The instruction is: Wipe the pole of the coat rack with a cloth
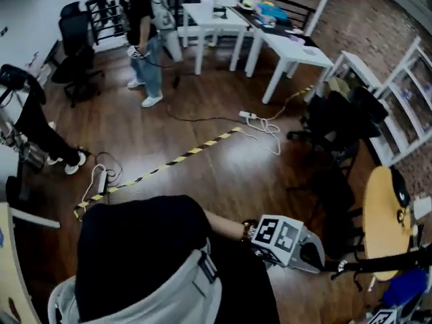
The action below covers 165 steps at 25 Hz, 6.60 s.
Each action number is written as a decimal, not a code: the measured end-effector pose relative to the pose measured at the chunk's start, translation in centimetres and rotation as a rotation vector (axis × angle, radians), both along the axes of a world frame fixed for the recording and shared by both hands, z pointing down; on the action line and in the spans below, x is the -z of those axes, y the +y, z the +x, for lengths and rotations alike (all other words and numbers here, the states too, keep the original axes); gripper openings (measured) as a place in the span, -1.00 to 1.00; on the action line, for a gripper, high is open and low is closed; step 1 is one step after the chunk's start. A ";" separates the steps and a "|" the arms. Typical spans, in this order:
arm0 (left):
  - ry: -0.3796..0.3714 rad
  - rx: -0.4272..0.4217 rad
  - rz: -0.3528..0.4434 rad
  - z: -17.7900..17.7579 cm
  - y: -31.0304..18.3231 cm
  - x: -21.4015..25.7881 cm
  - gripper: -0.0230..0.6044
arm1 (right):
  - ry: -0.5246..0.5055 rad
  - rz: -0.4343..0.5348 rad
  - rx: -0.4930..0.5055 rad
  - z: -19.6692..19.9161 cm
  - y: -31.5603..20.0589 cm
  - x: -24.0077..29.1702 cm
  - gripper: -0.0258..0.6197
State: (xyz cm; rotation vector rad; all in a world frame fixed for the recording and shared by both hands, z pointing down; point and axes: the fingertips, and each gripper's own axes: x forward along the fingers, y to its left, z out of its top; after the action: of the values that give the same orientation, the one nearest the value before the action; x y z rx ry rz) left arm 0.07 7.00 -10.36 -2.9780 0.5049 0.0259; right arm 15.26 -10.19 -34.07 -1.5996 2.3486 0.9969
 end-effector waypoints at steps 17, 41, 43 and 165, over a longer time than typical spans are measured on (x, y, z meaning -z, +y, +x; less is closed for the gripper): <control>-0.068 0.221 0.013 1.4 -2.1 -3.8 -0.94 | 0.024 0.099 -0.471 16.9 -2.7 -3.5 -0.86; 0.160 0.267 -0.093 -3.4 -6.2 -2.3 -0.94 | 0.125 0.042 -0.193 19.4 -11.8 7.5 -0.86; 0.162 0.285 -0.095 -4.0 -6.4 -2.4 -0.94 | 0.352 0.010 -0.054 13.7 -12.1 5.5 -0.86; 0.279 0.070 -0.247 -5.5 -0.7 -6.8 -0.94 | 0.231 -1.166 0.506 -0.8 -0.8 -37.1 -0.86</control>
State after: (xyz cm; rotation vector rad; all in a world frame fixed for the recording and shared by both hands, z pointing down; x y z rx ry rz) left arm -5.41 6.31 -3.58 -3.2120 0.6891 0.4057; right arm 14.44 -10.97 3.05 -0.8963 3.4901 -0.4391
